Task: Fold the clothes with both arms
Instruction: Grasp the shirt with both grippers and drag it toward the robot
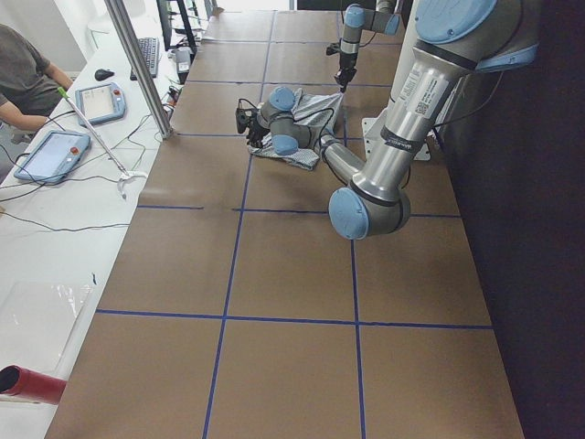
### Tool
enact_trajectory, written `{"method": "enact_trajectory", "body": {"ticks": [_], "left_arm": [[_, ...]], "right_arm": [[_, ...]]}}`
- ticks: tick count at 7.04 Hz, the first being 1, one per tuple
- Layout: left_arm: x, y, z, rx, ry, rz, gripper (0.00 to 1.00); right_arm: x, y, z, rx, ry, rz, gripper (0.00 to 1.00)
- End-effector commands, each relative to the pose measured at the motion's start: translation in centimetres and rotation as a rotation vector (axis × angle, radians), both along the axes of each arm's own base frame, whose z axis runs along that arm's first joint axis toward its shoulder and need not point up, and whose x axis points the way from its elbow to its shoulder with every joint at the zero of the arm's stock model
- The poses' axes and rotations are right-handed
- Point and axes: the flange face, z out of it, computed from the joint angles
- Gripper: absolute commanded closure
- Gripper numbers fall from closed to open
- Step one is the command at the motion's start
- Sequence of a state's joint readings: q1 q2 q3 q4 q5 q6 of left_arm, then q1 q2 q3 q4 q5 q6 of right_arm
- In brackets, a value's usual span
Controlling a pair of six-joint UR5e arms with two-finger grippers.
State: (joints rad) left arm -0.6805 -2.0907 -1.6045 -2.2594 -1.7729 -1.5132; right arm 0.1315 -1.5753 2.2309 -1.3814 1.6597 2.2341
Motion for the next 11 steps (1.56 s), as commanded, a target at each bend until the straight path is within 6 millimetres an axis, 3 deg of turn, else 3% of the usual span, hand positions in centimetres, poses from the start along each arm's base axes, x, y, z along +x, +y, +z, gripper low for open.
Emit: {"method": "enact_trajectory", "body": {"ticks": [1, 2, 3, 4, 5, 6, 7, 8, 11], "left_arm": [[-1.3, 2.9, -1.0, -0.06, 0.066, 0.114, 0.59], [-3.6, 5.4, 0.6, -0.103, 0.083, 0.148, 0.5], [-4.5, 8.5, 3.3, -0.156, 0.072, 0.155, 0.5], [-2.5, 11.7, 4.4, -0.227, 0.074, 0.179, 0.49], [1.7, 15.6, 5.1, -0.273, 0.047, 0.159, 0.41], [5.1, 18.1, 4.7, -0.29, -0.031, 0.154, 0.38], [7.2, 18.5, 2.8, -0.323, -0.105, 0.162, 0.38], [7.7, 18.3, 2.3, -0.356, -0.174, 0.151, 0.38], [8.1, 18.9, 3.7, -0.368, -0.208, 0.156, 0.39]], "right_arm": [[-0.1, 2.9, 1.1, 0.002, 0.031, -0.058, 0.0], [1.1, 2.2, -0.5, 0.006, -0.004, -0.039, 0.0], [2.7, -0.6, -1.5, 0.009, -0.026, 0.029, 0.0], [4.3, -4.1, -2.2, 0.022, -0.042, 0.11, 0.0], [5.3, -7.1, -3.3, 0.037, -0.066, 0.173, 0.0], [5.8, -8.3, -3.0, 0.049, -0.057, 0.193, 0.0], [5.3, -8.6, -2.4, 0.049, -0.043, 0.194, 0.0], [5.1, -8.7, -2.0, 0.049, -0.035, 0.192, 0.0], [4.6, -8.8, -1.3, 0.046, -0.02, 0.19, 0.0]]}}
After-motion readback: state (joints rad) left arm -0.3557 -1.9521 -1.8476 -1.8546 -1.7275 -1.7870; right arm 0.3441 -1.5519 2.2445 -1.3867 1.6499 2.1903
